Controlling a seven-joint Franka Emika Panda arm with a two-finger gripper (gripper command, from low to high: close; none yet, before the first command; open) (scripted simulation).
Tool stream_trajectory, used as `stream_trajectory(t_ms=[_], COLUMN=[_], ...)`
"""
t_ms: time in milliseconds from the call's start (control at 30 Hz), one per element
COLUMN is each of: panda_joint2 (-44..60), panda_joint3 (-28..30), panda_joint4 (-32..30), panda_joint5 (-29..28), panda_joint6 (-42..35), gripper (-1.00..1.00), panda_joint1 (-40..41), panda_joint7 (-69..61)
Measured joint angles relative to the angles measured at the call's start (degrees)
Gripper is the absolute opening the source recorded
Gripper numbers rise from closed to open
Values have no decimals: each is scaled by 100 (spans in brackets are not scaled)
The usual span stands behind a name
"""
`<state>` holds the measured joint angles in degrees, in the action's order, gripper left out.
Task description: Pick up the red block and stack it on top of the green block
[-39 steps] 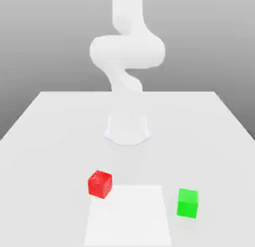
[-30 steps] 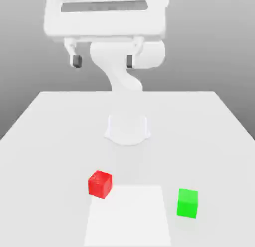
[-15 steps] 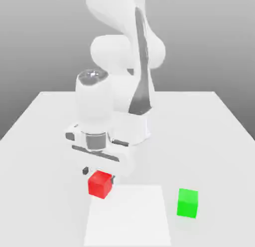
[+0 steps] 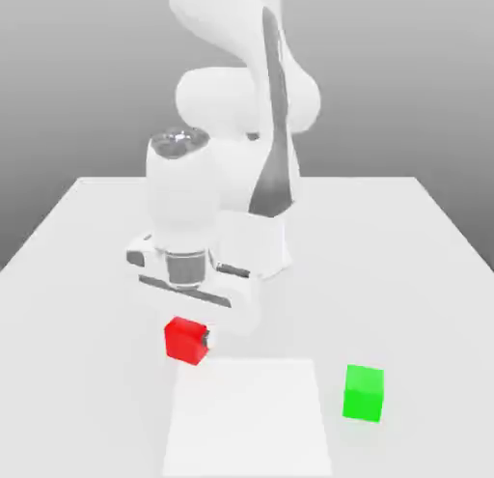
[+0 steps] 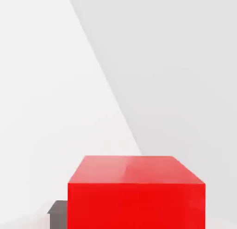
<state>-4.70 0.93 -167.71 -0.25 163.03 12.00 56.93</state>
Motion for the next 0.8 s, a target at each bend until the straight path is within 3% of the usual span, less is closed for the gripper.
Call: stream_trajectory(t_ms=[500,667,700,800], panda_joint2=[237,1136,1326,1326], panda_joint3=[-1378,-1200,-1150,-1150], panda_joint4=[1301,1419,1430,1430], panda_joint5=[139,-365,-488,-488], panda_joint6=[-1059,-298,-126,-126], gripper=[-100,-100,100,100], panda_joint1=[-2155,-2300,-2320,-2320], panda_joint7=[-43,323,413,413])
